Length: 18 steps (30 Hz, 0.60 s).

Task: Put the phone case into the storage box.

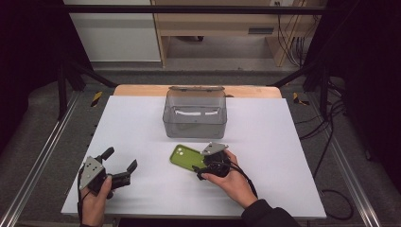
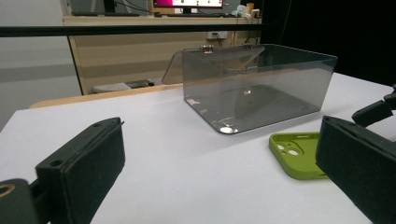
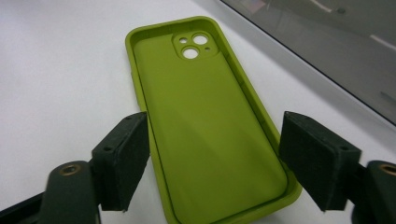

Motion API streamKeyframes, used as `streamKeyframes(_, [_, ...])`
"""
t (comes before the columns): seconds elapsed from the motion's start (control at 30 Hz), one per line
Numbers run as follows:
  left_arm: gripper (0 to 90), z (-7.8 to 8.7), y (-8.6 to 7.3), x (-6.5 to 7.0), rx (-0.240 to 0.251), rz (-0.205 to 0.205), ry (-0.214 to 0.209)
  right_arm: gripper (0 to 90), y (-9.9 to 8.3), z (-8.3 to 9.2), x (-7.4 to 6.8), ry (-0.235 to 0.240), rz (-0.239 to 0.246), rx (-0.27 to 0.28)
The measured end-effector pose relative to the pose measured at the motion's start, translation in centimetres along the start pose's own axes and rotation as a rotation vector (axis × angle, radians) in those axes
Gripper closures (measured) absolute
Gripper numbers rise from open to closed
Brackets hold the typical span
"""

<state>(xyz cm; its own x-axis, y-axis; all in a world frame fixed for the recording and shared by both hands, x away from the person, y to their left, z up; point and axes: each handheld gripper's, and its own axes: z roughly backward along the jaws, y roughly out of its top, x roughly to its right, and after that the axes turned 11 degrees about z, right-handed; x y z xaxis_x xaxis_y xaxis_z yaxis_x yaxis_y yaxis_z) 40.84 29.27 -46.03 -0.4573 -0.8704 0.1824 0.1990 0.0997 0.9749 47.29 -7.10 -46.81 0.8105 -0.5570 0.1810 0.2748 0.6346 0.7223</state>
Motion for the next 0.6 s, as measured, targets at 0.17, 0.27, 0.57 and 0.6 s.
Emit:
streamKeyframes(0.17, [1.3, -0.14, -0.05, -0.02, -0.002, 0.005, -0.001, 37.8, 0.13, 0.19, -0.13, 0.014, 0.01, 0.008])
streamKeyframes(0.27, [1.2, -0.11, -0.04, 0.03, -0.003, 0.004, -0.003, 49.5, 0.1, 0.22, -0.03, 0.023, 0.017, 0.006])
streamKeyframes(0.57, [1.3, -0.14, -0.08, 0.01, -0.006, -0.001, -0.005, 84.2, -0.32, 0.36, 0.29, 0.087, 0.011, -0.046])
streamKeyframes(0.6, [1.3, -0.12, -0.08, -0.01, -0.005, 0.0, -0.006, 84.2, -0.32, 0.36, 0.29, 0.087, 0.011, -0.046])
